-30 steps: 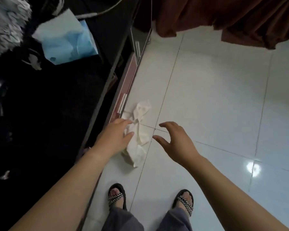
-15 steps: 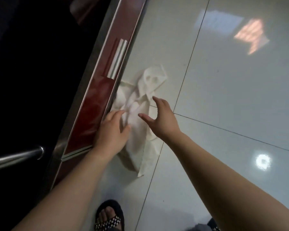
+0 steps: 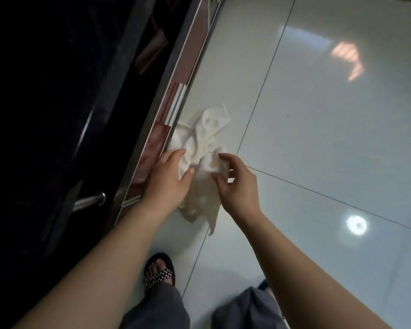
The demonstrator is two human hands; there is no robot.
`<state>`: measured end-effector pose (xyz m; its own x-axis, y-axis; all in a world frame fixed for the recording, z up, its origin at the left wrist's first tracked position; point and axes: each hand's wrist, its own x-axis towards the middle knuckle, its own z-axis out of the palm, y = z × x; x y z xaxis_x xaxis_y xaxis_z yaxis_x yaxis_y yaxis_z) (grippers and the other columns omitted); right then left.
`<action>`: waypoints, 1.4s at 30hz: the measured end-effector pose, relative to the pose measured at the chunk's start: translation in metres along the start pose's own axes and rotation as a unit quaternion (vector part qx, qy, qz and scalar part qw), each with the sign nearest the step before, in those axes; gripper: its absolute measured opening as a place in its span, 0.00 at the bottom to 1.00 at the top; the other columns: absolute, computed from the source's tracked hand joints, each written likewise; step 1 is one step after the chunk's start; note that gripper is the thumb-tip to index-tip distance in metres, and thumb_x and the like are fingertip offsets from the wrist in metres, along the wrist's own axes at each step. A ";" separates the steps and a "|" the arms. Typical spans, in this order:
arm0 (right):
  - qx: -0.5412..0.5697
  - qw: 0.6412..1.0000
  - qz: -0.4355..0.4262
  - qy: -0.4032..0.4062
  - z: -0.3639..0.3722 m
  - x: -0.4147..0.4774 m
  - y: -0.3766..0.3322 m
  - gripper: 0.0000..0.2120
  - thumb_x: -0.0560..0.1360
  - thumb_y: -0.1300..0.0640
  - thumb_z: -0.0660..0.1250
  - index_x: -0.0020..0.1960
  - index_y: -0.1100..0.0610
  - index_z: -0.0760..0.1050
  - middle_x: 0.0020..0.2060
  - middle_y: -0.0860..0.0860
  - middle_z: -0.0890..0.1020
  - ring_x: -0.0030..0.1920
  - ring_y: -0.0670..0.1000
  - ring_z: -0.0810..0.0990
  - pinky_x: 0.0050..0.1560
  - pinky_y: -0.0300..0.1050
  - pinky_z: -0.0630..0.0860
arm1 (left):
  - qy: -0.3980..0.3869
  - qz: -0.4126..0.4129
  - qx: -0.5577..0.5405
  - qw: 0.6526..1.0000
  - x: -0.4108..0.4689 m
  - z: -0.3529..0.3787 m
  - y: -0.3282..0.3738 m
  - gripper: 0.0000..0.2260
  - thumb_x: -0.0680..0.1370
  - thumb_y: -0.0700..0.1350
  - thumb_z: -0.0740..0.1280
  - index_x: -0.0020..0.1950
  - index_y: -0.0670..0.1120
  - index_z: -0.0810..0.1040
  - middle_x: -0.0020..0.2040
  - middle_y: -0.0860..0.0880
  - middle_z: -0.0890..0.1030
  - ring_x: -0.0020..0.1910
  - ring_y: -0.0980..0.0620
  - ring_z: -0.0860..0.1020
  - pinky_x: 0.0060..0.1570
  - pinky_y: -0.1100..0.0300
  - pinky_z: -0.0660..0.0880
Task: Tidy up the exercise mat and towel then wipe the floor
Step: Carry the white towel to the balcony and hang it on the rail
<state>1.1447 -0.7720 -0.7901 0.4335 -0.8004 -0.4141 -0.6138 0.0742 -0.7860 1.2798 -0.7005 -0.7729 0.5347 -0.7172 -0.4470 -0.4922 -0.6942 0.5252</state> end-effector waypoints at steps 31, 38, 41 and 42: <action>-0.022 0.937 -0.226 0.266 -0.600 -0.289 -0.421 0.18 0.70 0.64 0.70 0.59 0.52 0.77 0.45 0.43 0.78 0.42 0.32 0.75 0.38 0.26 0.71 | 0.016 0.318 -0.031 0.948 -0.281 -0.343 0.608 0.17 0.78 0.51 0.63 0.66 0.49 0.72 0.67 0.51 0.72 0.64 0.53 0.71 0.60 0.64 0.64; -0.001 0.921 -0.228 0.316 -0.650 -0.265 -0.443 0.18 0.71 0.63 0.70 0.58 0.49 0.76 0.42 0.39 0.78 0.42 0.35 0.76 0.40 0.27 0.72 | 0.018 0.387 0.030 0.922 -0.249 -0.381 0.662 0.17 0.77 0.50 0.65 0.66 0.50 0.72 0.65 0.52 0.73 0.64 0.55 0.70 0.60 0.67 0.63; -0.008 0.916 -0.230 0.330 -0.672 -0.240 -0.454 0.19 0.71 0.64 0.70 0.59 0.49 0.76 0.45 0.42 0.79 0.43 0.37 0.77 0.42 0.28 0.72 | 0.019 0.419 0.041 0.907 -0.218 -0.390 0.691 0.17 0.77 0.50 0.65 0.65 0.50 0.73 0.65 0.53 0.73 0.64 0.56 0.70 0.60 0.68 0.62; -0.012 0.912 -0.233 0.336 -0.681 -0.229 -0.459 0.19 0.71 0.64 0.70 0.59 0.49 0.76 0.46 0.42 0.79 0.43 0.36 0.77 0.42 0.26 0.72 | 0.018 0.426 0.038 0.904 -0.205 -0.392 0.704 0.17 0.77 0.51 0.65 0.65 0.51 0.72 0.65 0.53 0.73 0.64 0.56 0.70 0.61 0.67 0.62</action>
<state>0.8776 -1.0279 -0.0213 0.1527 -0.9264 0.3442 -0.4835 -0.3738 -0.7915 1.0924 -1.0184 -0.0276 -0.0400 -0.9918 0.1210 -0.7812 0.1065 0.6151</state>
